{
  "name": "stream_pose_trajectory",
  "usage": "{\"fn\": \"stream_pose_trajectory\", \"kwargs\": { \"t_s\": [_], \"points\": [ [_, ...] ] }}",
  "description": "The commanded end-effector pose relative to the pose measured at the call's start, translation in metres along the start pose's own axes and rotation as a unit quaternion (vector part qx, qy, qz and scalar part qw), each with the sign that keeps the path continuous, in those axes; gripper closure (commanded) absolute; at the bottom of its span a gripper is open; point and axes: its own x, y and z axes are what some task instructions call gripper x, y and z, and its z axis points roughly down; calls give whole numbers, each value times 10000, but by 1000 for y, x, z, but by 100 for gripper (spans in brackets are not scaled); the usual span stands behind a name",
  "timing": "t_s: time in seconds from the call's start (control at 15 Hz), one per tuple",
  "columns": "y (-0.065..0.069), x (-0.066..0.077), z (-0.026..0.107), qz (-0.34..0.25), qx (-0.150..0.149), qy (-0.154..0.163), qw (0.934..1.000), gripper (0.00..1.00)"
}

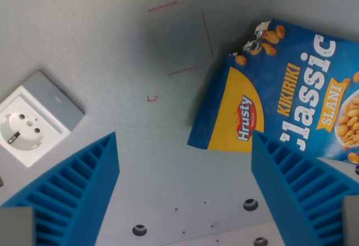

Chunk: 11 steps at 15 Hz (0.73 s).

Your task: Move in gripper positive z

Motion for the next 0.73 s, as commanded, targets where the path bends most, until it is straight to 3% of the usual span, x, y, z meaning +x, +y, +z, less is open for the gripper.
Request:
{"fn": "stream_pose_trajectory", "kwargs": {
  "t_s": [0.07,0.73],
  "points": [
    [0,0,4,1,2,10,10000,0],
    [0,0,54,1,2,10,10000,0]
  ]
}}
